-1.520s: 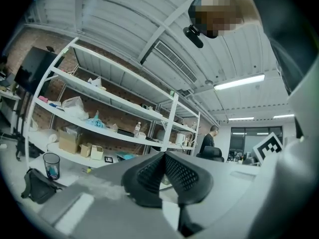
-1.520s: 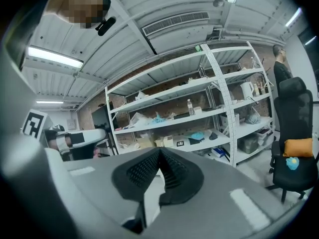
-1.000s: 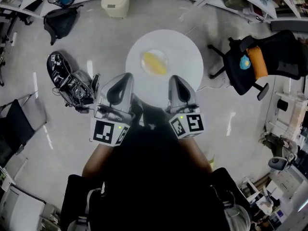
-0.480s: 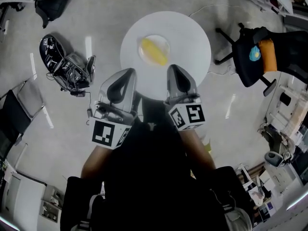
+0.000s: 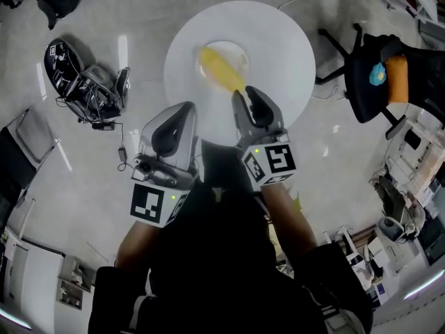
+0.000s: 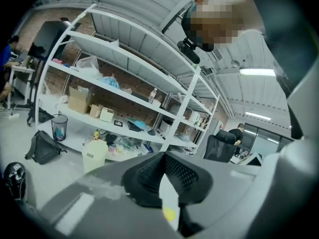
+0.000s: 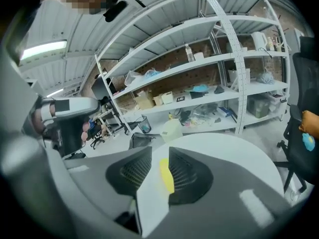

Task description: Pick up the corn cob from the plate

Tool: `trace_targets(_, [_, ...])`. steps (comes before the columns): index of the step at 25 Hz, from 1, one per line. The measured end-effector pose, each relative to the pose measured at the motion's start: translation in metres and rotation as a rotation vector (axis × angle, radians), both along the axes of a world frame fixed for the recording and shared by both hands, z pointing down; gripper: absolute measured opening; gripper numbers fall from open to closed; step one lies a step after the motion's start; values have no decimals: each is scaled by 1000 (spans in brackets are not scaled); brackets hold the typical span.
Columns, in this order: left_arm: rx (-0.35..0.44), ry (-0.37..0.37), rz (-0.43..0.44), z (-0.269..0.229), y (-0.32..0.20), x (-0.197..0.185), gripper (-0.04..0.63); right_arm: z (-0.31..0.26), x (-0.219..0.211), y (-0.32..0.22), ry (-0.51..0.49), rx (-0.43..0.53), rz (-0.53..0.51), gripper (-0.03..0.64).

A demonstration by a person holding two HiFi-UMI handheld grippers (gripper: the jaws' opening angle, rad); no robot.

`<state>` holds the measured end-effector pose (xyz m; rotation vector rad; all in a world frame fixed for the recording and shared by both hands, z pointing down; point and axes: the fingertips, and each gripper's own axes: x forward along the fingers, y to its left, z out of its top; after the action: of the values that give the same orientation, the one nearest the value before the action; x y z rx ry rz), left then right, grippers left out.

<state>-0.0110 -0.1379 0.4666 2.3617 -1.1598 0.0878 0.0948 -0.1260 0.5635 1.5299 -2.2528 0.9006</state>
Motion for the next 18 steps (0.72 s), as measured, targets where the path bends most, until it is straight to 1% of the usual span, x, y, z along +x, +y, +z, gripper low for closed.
trace_targets(2, [-17,3,-3,12,0,1,5,15,0,-2,-3,-26,-15,147])
trace_targets(4, [-36,8,-6,24,0,1,6,28,-1,-4,10,-47,-36,170])
trace_targets(8, [-69,16,-14,43,-3,2,5,57,-4,-5,68,-90,-92,213])
trace_targets(13, [-84,30,-17,57,-12,5,6,90,-10,-4,134,-142,-167,277])
trace_targets(16, [-93,33,-14,66,-15,5,6,106,-13,-5,174,-167,-203,297])
trace_targets(18, [-102,38,-12,70,-18,5,6,113,-16,-9,208,-163,-225,307])
